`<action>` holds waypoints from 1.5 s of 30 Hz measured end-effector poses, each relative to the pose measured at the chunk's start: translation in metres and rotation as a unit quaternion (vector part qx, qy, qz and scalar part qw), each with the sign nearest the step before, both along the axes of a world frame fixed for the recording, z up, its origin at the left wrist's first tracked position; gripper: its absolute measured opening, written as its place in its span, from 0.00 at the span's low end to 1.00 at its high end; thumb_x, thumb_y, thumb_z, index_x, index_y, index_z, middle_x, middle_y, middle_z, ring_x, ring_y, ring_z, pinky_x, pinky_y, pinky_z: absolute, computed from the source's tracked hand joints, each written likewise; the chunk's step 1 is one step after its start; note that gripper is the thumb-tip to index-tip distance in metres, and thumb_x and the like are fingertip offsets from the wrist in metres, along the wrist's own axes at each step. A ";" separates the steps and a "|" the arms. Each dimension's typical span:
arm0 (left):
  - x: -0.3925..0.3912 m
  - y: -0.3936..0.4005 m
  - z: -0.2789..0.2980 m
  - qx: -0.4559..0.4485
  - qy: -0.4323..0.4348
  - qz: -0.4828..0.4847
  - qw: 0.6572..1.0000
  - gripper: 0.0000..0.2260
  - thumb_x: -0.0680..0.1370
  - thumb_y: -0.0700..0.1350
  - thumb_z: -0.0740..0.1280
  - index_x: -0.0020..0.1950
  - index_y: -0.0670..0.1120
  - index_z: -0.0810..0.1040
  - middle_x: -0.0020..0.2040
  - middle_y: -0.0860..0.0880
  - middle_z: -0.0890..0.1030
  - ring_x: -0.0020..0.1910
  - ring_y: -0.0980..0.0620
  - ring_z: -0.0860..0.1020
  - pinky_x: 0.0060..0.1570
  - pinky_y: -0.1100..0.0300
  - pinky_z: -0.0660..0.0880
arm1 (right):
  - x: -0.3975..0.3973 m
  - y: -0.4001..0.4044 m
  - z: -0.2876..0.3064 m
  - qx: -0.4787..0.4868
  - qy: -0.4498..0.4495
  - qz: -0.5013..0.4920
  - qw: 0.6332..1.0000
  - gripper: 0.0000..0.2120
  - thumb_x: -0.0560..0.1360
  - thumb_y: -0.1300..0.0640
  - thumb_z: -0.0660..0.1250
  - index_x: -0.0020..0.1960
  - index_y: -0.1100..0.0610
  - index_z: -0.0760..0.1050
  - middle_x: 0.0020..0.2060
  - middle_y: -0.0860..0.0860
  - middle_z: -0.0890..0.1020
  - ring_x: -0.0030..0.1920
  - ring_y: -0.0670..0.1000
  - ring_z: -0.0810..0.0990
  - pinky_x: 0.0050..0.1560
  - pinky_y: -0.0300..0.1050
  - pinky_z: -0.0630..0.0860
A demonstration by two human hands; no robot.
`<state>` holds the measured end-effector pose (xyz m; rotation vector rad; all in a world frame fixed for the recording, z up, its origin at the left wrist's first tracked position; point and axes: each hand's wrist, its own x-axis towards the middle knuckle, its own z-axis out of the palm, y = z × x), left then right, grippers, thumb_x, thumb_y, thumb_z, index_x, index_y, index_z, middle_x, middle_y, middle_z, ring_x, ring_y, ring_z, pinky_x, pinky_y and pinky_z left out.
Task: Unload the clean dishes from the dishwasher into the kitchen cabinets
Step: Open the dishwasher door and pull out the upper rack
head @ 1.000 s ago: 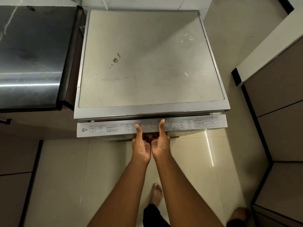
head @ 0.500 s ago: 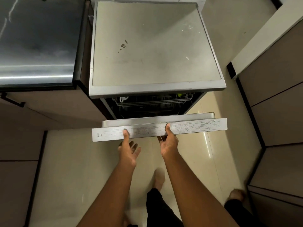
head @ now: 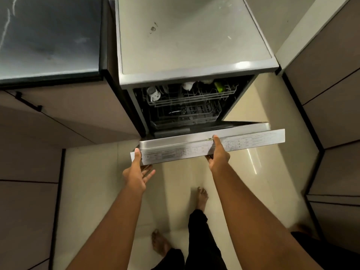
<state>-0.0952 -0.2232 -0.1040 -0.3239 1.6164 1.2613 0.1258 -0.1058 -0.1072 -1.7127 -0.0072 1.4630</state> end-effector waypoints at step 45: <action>0.087 -0.257 -0.384 -0.241 0.267 -0.241 0.901 0.12 0.67 0.52 0.78 0.40 0.44 0.85 0.33 0.42 0.83 0.36 0.39 0.81 0.47 0.46 0.79 | 0.151 -0.241 -0.352 -0.168 -0.020 0.021 0.985 0.29 0.69 0.74 0.74 0.67 0.74 0.67 0.49 0.68 0.82 0.42 0.60 0.84 0.34 0.48 0.84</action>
